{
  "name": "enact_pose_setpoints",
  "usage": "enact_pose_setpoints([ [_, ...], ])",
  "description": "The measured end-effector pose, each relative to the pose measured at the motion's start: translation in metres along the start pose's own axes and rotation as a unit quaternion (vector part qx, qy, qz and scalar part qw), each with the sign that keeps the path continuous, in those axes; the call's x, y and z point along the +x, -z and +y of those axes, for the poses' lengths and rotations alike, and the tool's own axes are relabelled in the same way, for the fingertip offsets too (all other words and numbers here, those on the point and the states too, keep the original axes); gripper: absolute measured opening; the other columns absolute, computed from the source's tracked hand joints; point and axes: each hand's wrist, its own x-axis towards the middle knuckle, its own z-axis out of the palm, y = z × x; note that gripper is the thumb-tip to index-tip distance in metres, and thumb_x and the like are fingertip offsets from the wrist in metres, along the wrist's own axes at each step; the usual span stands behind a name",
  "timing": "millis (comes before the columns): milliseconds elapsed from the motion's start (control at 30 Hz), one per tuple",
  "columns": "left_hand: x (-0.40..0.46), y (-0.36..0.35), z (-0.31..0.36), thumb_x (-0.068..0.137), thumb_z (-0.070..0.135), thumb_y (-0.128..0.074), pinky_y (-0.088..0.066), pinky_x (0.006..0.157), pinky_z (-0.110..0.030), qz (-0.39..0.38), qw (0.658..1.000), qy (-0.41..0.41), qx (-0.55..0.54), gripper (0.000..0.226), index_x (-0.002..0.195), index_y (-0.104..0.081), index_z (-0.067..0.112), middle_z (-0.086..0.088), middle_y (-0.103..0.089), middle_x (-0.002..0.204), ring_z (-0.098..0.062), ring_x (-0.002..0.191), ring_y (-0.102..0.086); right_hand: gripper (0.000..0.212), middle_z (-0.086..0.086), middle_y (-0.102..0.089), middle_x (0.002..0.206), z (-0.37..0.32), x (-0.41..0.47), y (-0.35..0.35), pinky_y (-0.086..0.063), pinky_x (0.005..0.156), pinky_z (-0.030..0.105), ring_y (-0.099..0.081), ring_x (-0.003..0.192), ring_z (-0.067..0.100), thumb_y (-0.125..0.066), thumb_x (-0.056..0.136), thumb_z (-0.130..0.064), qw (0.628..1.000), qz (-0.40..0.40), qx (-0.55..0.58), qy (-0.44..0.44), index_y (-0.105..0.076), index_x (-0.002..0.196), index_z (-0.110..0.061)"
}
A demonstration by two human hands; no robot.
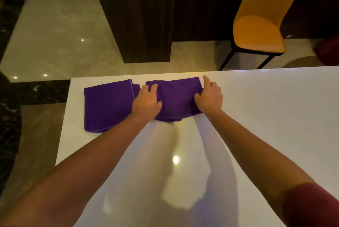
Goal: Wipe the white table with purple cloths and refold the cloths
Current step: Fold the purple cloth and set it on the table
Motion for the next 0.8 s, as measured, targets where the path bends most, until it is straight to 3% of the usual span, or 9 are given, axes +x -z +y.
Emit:
enact_pose_setpoints([
  [100,0.000,-0.017,-0.001,0.097,0.038,-0.062,-0.042,0.113,-0.047,0.105,0.980,-0.109,0.126,0.059,0.149,-0.046,0.015,-0.021,-0.041,0.157,-0.038,0.142,-0.044,0.063,0.008,-0.046,0.162,-0.004,-0.005,-0.013,-0.040,0.122,0.050,-0.045,0.147,0.033,-0.068,0.099,-0.032,0.994,0.068,-0.032,0.084,-0.044,0.157,-0.023],
  [200,-0.001,-0.027,-0.003,0.104,0.042,-0.049,-0.036,0.119,-0.047,0.056,0.980,-0.106,0.157,0.057,0.155,-0.041,0.020,-0.018,-0.028,0.167,-0.036,0.151,-0.034,0.054,0.007,-0.043,0.164,-0.007,-0.023,-0.036,-0.029,0.127,0.051,-0.036,0.153,0.031,-0.060,0.103,-0.034,0.973,-0.010,-0.123,0.194,-0.047,0.154,-0.024],
  [300,-0.003,-0.011,-0.008,0.104,0.046,-0.043,-0.040,0.112,-0.047,0.058,0.974,-0.094,0.199,0.054,0.150,-0.048,0.020,-0.016,-0.039,0.161,-0.034,0.141,-0.044,0.053,0.006,-0.038,0.165,-0.019,-0.026,-0.043,-0.020,0.130,0.057,-0.028,0.157,0.032,-0.056,0.104,-0.036,0.970,-0.065,-0.167,0.162,-0.044,0.154,-0.026],
  [367,-0.003,0.009,-0.015,0.102,0.045,-0.042,-0.041,0.108,-0.047,0.072,0.971,-0.080,0.212,0.049,0.138,-0.061,0.018,-0.012,-0.051,0.149,-0.032,0.132,-0.049,0.054,0.008,-0.042,0.162,-0.039,-0.028,-0.038,-0.027,0.127,0.057,-0.035,0.152,0.033,-0.062,0.101,-0.037,0.976,-0.055,-0.148,0.148,-0.047,0.151,-0.023],
  [467,-0.005,0.039,-0.042,0.102,0.040,-0.047,-0.041,0.108,-0.048,0.116,0.986,-0.044,0.111,0.042,0.133,-0.066,0.020,-0.007,-0.052,0.151,-0.031,0.134,-0.047,0.052,0.006,-0.055,0.153,-0.079,-0.039,-0.035,-0.052,0.105,0.042,-0.057,0.132,0.026,-0.064,0.102,-0.036,0.978,-0.046,-0.073,0.190,-0.051,0.150,-0.020],
  [567,-0.018,0.054,-0.089,0.100,0.039,-0.057,-0.041,0.110,-0.051,0.156,0.985,0.068,-0.010,0.043,0.140,-0.059,0.022,-0.010,-0.048,0.154,-0.034,0.140,-0.043,0.055,0.005,-0.063,0.145,-0.125,-0.056,-0.046,-0.058,0.091,0.035,-0.063,0.111,0.017,-0.064,0.103,-0.031,0.969,-0.138,0.049,0.197,-0.047,0.155,-0.025],
  [633,-0.029,0.052,-0.128,0.099,0.040,-0.060,-0.042,0.110,-0.054,0.142,0.973,0.172,-0.059,0.054,0.149,-0.049,0.021,-0.014,-0.043,0.154,-0.037,0.140,-0.042,0.062,0.005,-0.058,0.149,-0.150,-0.064,-0.063,-0.059,0.090,0.035,-0.058,0.109,0.016,-0.066,0.102,-0.030,0.959,-0.202,0.120,0.160,-0.041,0.159,-0.027],
  [700,-0.040,0.045,-0.164,0.098,0.041,-0.063,-0.044,0.111,-0.055,0.121,0.944,0.267,-0.152,0.063,0.153,-0.044,0.019,-0.019,-0.044,0.153,-0.040,0.138,-0.045,0.069,0.005,-0.053,0.153,-0.169,-0.070,-0.080,-0.059,0.090,0.037,-0.056,0.112,0.020,-0.069,0.099,-0.036,0.950,-0.237,0.188,0.079,-0.037,0.160,-0.027],
  [800,-0.052,0.042,-0.194,0.097,0.038,-0.070,-0.049,0.109,-0.051,0.108,0.867,0.313,-0.373,0.068,0.156,-0.042,0.021,-0.016,-0.050,0.152,-0.037,0.135,-0.053,0.076,0.007,-0.051,0.152,-0.180,-0.069,-0.099,-0.054,0.072,0.031,-0.054,0.106,0.023,-0.074,0.097,-0.038,0.947,-0.221,0.233,-0.011,-0.034,0.160,-0.025],
])
